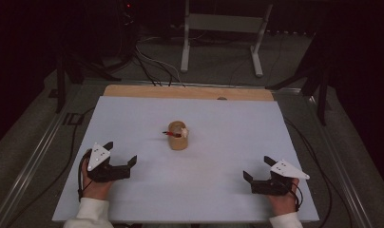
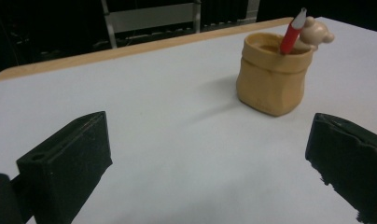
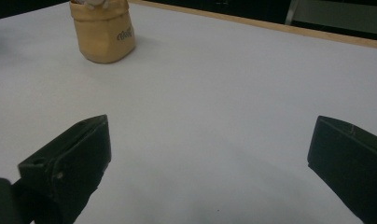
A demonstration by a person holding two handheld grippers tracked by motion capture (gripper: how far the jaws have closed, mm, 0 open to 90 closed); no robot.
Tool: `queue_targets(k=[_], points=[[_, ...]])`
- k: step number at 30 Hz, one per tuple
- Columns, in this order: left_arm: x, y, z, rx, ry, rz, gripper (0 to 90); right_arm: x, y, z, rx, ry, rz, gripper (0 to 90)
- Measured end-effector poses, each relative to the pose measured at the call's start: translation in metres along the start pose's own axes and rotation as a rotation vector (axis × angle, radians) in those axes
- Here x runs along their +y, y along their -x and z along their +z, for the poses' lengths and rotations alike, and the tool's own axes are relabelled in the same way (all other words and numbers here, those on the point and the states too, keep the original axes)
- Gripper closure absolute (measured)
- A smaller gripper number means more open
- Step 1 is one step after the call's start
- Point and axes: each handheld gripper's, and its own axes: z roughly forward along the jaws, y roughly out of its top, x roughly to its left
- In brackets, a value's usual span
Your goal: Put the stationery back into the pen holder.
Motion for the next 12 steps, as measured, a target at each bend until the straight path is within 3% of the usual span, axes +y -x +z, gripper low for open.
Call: queue_targets(k=[12], points=[[-0.013,-0.003,-0.015,0.027,0.004,-0.021,0.6,0.001,0.0,0.0,-0.003,0.002,0.0,0.2]])
